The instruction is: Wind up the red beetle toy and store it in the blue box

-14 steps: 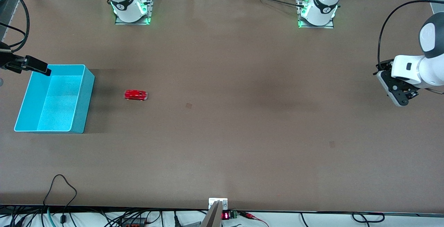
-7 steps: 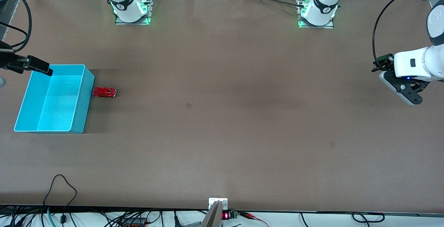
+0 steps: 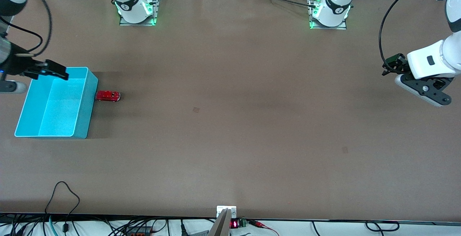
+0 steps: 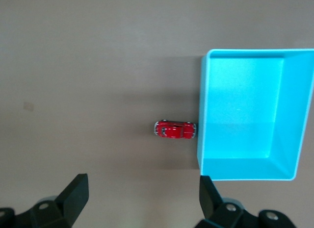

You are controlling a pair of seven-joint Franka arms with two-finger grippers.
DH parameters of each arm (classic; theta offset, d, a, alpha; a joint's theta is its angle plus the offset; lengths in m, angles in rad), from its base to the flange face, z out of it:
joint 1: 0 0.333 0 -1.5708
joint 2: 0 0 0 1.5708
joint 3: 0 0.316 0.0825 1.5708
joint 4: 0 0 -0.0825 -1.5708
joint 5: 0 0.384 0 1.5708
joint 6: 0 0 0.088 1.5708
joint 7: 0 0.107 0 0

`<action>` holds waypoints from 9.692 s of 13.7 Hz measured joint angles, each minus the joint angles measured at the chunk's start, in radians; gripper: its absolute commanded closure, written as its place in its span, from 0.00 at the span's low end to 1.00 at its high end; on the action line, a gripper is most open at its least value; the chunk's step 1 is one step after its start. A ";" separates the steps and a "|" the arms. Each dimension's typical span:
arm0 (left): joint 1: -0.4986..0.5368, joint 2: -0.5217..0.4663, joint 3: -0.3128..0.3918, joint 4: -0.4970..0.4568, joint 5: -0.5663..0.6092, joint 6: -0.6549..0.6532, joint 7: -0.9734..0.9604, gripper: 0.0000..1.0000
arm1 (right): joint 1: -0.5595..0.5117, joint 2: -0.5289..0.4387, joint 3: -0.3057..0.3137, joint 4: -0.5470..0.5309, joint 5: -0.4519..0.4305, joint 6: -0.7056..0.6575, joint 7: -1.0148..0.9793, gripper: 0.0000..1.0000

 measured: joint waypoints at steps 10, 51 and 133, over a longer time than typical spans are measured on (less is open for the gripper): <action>-0.309 -0.088 0.335 -0.052 -0.052 0.103 -0.448 0.00 | -0.023 -0.058 0.069 -0.230 -0.004 -0.010 -0.379 0.00; -0.342 -0.166 0.326 -0.135 -0.055 0.119 -0.464 0.00 | -0.211 0.156 0.076 -0.902 -0.137 1.153 -1.577 1.00; -0.341 -0.168 0.326 -0.135 -0.055 0.116 -0.464 0.00 | -0.104 -0.105 0.029 -0.003 -0.050 -0.078 -0.151 0.00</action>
